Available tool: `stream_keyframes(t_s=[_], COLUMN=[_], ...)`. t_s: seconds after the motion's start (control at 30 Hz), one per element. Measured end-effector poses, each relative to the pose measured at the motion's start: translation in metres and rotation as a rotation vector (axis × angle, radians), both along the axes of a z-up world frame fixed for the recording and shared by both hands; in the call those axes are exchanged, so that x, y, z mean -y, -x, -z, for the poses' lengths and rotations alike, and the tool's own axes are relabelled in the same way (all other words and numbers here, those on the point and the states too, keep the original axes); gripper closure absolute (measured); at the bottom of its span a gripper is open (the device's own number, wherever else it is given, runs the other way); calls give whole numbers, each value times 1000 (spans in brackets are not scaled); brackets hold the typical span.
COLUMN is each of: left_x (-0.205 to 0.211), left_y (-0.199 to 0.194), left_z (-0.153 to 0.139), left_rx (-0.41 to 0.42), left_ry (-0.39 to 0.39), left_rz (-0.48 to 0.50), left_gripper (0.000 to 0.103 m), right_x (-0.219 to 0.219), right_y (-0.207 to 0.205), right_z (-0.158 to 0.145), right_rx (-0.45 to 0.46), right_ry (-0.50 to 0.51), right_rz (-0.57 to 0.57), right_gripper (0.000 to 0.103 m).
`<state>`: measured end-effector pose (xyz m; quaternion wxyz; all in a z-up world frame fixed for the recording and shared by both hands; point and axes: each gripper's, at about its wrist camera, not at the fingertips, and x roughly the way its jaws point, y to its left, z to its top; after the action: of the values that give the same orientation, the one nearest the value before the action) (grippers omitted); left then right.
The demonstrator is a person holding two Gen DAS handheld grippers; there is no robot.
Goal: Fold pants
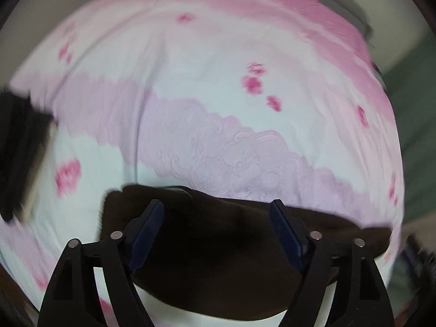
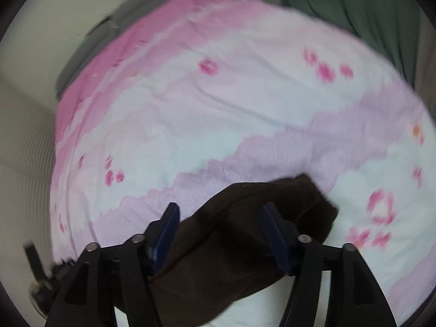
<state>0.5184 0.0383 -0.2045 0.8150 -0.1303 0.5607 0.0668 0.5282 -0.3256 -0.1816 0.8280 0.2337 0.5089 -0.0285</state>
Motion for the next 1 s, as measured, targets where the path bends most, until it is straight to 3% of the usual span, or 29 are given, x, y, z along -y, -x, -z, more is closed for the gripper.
stream_keyframes(t_s=[0.13, 0.27, 0.33, 0.5, 0.73, 0.87, 1.0], left_x=[5, -17, -31, -76, -145, -156, -140], left_y=[37, 79, 93, 103, 79, 57, 48], left_z=[-7, 6, 14, 30, 44, 79, 113], left_rx=[63, 36, 12, 9, 42, -38, -128], left_ry=[-165, -201, -182, -114, 80, 174, 186], left_rz=[149, 169, 167, 140, 22, -25, -28], left_gripper=[23, 23, 23, 23, 24, 24, 24], right_x=[-7, -5, -7, -47, -128, -153, -153], right_y=[32, 60, 77, 110, 121, 116, 113], right_z=[-3, 33, 54, 83, 80, 75, 80], right_rx=[43, -59, -128, -229, -247, -238, -257], right_ry=[71, 61, 39, 13, 38, 41, 49], right_rz=[-114, -126, -116, -219, -403, -446, -422], right_gripper=[34, 34, 34, 34, 34, 34, 34])
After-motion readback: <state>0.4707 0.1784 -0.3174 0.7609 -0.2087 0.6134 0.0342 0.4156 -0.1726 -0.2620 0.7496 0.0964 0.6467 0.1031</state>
